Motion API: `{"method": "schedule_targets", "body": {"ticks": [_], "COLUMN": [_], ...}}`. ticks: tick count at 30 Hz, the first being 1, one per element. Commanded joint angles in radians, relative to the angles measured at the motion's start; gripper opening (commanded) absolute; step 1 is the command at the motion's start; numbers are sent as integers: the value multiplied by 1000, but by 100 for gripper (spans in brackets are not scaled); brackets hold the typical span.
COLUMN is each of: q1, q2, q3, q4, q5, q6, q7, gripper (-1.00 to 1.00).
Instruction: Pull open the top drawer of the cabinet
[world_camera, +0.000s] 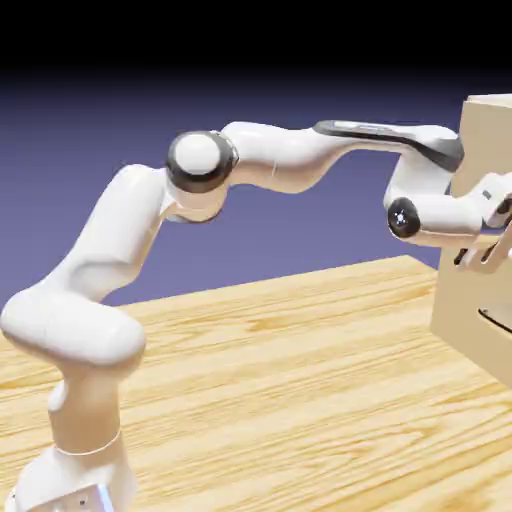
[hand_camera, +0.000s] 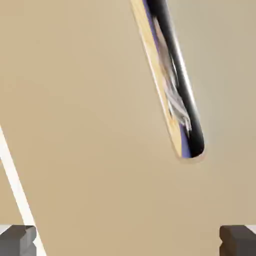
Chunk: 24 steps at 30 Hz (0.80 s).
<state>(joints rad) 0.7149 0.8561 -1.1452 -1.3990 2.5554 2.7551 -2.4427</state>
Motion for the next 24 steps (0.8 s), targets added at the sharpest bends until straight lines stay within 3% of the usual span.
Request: {"method": "schedule_targets", "body": {"ticks": [1, 6, 17, 18, 24], "q1": [10, 47, -171, -171, -65], "q2": [20, 95, 277, 277, 215], "q3": [-16, -76, -41, -41, -78], "q4": [19, 94, 482, 482, 301], "q5": [35, 171, 54, 54, 121], "q6": [-4, -19, 102, 102, 38], "q7": [-44, -213, 43, 43, -55], "gripper": [0, 0, 0, -100, -100]}}
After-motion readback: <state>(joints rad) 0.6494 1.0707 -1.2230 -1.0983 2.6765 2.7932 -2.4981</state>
